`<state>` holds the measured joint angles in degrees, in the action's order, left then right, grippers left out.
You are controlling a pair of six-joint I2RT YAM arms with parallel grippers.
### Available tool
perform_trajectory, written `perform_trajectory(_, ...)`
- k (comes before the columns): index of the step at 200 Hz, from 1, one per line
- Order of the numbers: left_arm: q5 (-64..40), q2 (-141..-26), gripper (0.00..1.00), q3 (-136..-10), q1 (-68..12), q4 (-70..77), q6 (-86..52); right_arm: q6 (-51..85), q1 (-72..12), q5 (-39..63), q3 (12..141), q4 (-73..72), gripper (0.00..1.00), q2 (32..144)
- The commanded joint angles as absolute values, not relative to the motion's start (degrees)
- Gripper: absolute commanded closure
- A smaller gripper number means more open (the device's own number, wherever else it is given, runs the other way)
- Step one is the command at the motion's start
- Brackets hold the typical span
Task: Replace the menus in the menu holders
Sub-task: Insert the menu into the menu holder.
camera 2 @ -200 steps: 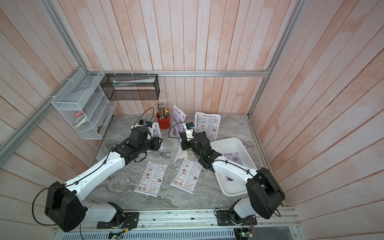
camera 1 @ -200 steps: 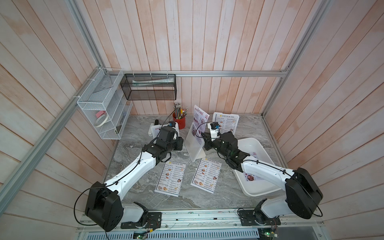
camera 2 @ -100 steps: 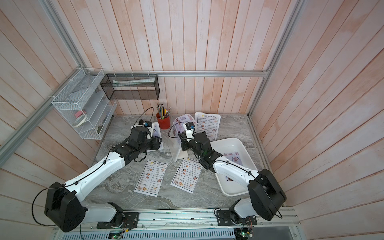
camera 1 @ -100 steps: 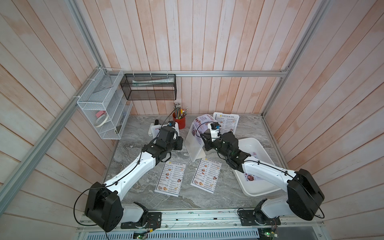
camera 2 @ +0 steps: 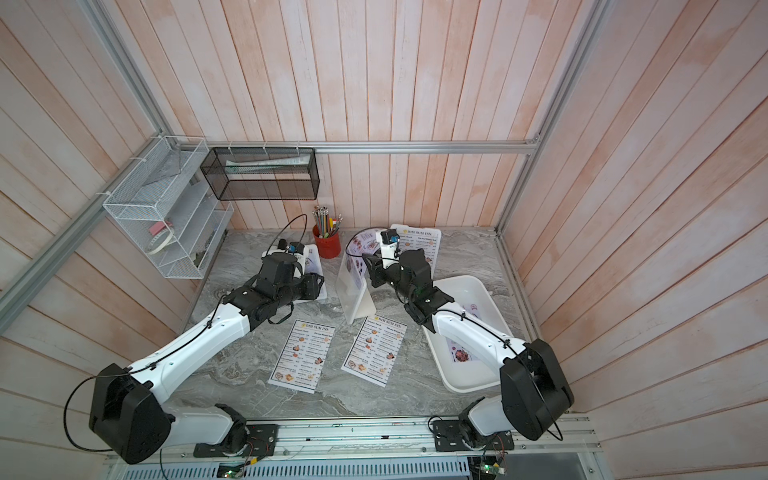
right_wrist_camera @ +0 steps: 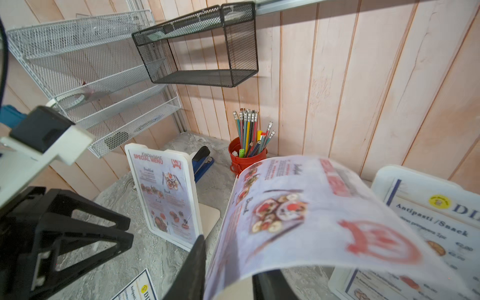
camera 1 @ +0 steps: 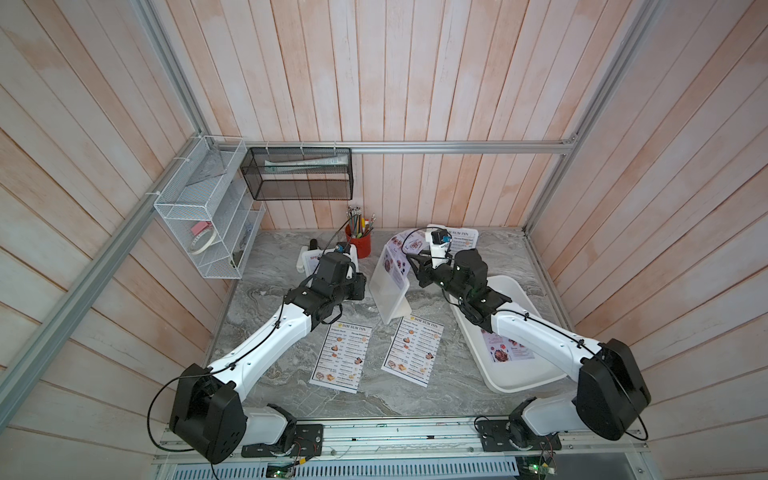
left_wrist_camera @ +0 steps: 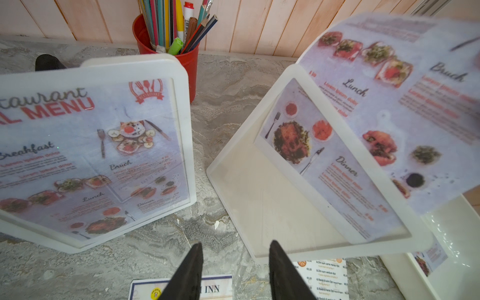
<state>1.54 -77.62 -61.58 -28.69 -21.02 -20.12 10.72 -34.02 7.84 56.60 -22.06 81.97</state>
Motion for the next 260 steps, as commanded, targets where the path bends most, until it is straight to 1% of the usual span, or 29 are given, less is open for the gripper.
perform_trajectory(1, 2.0, -78.2, 0.56, -62.3, -28.4, -20.1, -19.2, 11.7, -32.0, 13.6, 58.8, -21.5, 0.67, 83.6)
perform_trajectory(22, 2.0, -78.3, 0.56, -62.2, -28.3, -20.1, -19.2, 12.7, -30.3, 16.9, 60.6, -21.5, 0.67, 84.8)
perform_trajectory(68, 2.0, -78.3, 0.56, -62.5, -28.1, -20.1, -19.1, 12.9, -29.6, 17.2, 63.4, -21.4, 0.67, 85.6)
perform_trajectory(106, 2.1, -78.2, 0.56, -62.4, -28.1, -20.1, -19.1, 13.7, -28.2, 18.2, 64.9, -21.4, 0.72, 85.9)
perform_trajectory(113, 2.0, -78.1, 0.56, -62.3, -28.1, -20.1, -19.1, 13.7, -28.1, 18.2, 65.3, -21.2, 0.74, 86.0)
perform_trajectory(144, 1.9, -77.8, 0.56, -62.0, -28.0, -20.0, -19.1, 13.3, -28.0, 19.0, 67.2, -19.1, 0.89, 87.1)
perform_trajectory(163, 1.8, -77.8, 0.56, -61.8, -28.0, -19.8, -19.1, 13.4, -28.1, 19.8, 67.3, -18.5, 0.94, 87.0)
perform_trajectory(216, 1.8, -78.0, 0.56, -61.8, -27.9, -19.6, -19.3, 16.0, -28.9, 19.5, 63.5, -20.9, 0.95, 83.3)
perform_trajectory(260, 1.8, -77.8, 0.56, -61.8, -27.9, -19.5, -19.3, 17.2, -31.2, 18.3, 61.0, -21.5, 0.95, 82.3)
